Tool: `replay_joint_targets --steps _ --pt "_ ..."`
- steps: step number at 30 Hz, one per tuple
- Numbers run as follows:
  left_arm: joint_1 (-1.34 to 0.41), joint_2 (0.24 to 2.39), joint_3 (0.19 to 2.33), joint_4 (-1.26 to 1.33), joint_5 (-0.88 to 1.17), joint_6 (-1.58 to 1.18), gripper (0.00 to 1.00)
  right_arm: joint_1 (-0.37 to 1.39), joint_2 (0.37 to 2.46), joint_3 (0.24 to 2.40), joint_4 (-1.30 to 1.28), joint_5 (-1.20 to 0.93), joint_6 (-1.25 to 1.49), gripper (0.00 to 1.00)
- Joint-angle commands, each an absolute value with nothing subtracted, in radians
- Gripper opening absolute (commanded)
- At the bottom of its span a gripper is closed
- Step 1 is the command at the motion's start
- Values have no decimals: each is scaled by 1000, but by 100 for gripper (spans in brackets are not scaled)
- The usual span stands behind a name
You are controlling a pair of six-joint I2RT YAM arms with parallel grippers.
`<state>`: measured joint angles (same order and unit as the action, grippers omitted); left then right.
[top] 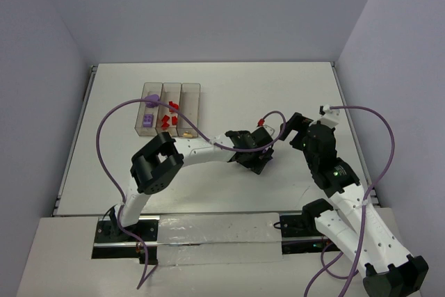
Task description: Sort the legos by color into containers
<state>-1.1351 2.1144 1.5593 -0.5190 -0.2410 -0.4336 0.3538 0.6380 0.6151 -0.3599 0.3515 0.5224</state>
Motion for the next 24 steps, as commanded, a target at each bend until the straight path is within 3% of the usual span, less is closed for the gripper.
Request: replay_joint_targets --steps 1,8,15,19,24 --pt "-1140 2138 1609 -480 -270 -443 93 356 625 639 -351 368 512 100" --pt "-1140 2143 1603 -480 -302 -454 77 356 621 632 -353 368 511 100" --pt "-1139 2114 1587 -486 -352 -460 42 356 623 630 -348 361 513 100" --pt "-1114 2072 1564 -494 -371 -471 36 356 621 632 -350 359 511 100" --pt "-1028 1926 1493 -485 -377 -485 35 356 618 633 -348 359 509 100"
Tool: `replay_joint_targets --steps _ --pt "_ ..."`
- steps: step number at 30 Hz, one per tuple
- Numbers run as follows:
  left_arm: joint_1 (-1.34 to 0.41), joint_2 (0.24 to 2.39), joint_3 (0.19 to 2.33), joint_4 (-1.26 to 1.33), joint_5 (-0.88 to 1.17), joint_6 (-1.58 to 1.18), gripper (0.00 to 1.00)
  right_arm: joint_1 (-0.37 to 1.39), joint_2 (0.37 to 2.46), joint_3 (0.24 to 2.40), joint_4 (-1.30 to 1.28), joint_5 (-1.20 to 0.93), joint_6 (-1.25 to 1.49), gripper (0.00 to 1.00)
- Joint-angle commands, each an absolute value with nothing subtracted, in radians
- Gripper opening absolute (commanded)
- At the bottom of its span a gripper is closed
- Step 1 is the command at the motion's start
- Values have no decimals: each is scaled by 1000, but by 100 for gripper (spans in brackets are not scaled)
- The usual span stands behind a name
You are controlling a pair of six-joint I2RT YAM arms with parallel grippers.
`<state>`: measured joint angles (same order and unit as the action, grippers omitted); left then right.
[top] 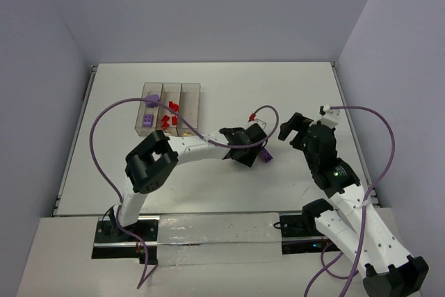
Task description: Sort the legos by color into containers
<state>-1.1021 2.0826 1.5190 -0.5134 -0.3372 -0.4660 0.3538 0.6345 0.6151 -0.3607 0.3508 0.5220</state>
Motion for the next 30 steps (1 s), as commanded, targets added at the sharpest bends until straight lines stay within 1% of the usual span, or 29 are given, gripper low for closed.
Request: replay_joint_targets --steps 1,9,16,21,24,27,28,30 --pt "-1011 1906 1488 -488 -379 -483 35 356 618 632 -348 358 508 100" --pt "-827 1794 1505 -533 -413 -462 35 356 624 635 -341 353 508 100" --pt "-699 1856 1591 -596 -460 -514 35 356 627 637 -342 353 509 100" --pt "-637 1934 1650 -608 -496 -554 38 356 626 639 -348 357 508 100" --pt "-608 1957 1662 -606 -502 -561 42 356 626 642 -351 360 505 100" --pt "-580 1973 1667 -598 -508 -558 51 356 627 641 -353 361 505 100" --pt "-576 1977 1667 -596 -505 -558 56 356 629 641 -353 360 506 100" --pt "-567 1982 1664 -592 -506 -560 61 356 634 643 -350 358 507 100"
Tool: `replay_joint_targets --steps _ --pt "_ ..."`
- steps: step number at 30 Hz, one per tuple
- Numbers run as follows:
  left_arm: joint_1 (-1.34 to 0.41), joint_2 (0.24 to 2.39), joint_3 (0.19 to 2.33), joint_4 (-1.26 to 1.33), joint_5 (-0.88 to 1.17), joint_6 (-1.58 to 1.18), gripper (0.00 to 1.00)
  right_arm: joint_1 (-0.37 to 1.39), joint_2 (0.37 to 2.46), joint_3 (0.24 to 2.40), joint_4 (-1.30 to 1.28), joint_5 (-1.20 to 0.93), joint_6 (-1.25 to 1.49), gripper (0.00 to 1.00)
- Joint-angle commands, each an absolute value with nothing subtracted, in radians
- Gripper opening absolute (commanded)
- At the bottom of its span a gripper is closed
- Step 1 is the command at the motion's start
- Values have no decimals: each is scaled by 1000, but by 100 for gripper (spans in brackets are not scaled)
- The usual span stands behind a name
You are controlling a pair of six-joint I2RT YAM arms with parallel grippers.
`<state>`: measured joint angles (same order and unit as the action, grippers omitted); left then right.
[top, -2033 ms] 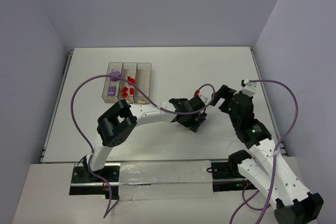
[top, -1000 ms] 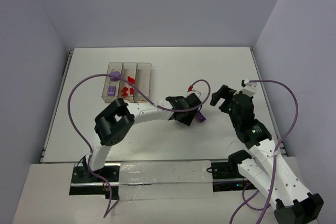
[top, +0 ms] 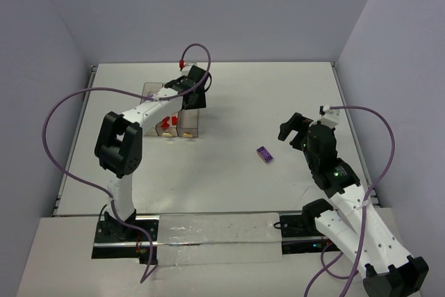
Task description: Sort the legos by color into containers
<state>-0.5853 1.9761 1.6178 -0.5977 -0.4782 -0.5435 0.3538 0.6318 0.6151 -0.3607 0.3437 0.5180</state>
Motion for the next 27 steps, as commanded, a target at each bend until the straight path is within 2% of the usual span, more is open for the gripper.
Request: replay_joint_targets --steps 1,4,7,17,21,27 --pt "-563 1985 1663 -591 -512 -562 65 356 637 642 -350 357 509 100" --pt "-558 1989 1653 -580 -505 -557 84 356 644 645 -348 348 511 100" --pt "-557 1986 1648 -570 -489 -543 99 356 646 647 -347 344 511 100" --pt "-601 1839 1564 -493 -435 -505 98 356 645 653 -351 354 510 100" --pt "-722 1809 1545 -492 -374 -486 90 356 643 669 -362 388 497 100" --pt "-891 1913 1659 -588 -291 -590 87 356 651 687 -381 399 486 100"
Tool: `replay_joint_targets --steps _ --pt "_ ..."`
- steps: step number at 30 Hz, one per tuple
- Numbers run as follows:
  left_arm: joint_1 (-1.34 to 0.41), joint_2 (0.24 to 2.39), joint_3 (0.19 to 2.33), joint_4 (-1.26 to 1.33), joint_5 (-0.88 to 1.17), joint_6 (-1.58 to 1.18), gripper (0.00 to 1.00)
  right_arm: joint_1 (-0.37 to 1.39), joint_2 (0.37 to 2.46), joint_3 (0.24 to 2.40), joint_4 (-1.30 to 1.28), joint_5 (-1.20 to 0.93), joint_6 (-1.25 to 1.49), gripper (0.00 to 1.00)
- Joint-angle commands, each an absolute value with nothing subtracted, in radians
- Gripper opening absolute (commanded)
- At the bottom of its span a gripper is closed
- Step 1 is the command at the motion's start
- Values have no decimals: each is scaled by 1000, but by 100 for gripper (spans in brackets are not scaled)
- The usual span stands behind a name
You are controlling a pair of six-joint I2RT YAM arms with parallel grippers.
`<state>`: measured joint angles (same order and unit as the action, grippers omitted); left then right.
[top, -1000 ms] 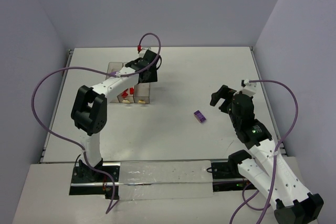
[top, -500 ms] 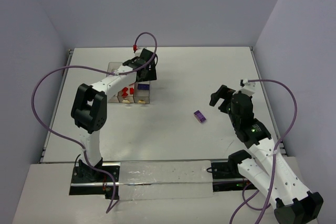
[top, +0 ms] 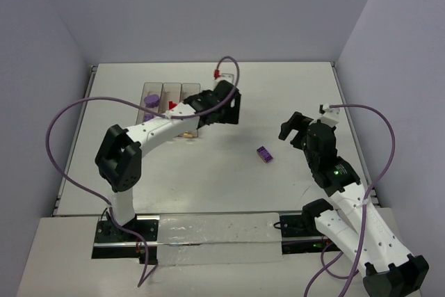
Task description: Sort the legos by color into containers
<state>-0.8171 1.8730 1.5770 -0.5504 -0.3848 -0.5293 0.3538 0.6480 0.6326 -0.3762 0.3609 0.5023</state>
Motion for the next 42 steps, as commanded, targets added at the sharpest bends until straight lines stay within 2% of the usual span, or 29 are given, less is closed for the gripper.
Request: replay_joint_targets --steps 1,7,13,20,29,34,37,42 --pt "-911 1938 1694 -608 -257 -622 87 356 653 687 -384 398 491 100" --pt "-948 2069 1885 -719 -65 -859 87 356 632 692 -377 397 503 100" --pt "-959 2144 1904 -676 68 -1097 84 356 630 704 -377 396 507 100" --pt "-1019 2330 2189 -912 -45 -1139 88 356 621 700 -379 391 501 100" --pt "-1035 2388 2186 -959 -83 -1157 88 357 606 683 -374 376 514 100" --pt "-1050 2453 2257 -998 -98 -1139 87 356 600 681 -374 376 512 100" --pt "-1052 2473 2267 -989 -115 -1130 81 356 596 677 -375 376 513 100" --pt "-1052 2501 2299 -1002 -157 -1127 78 356 582 668 -377 376 513 100"
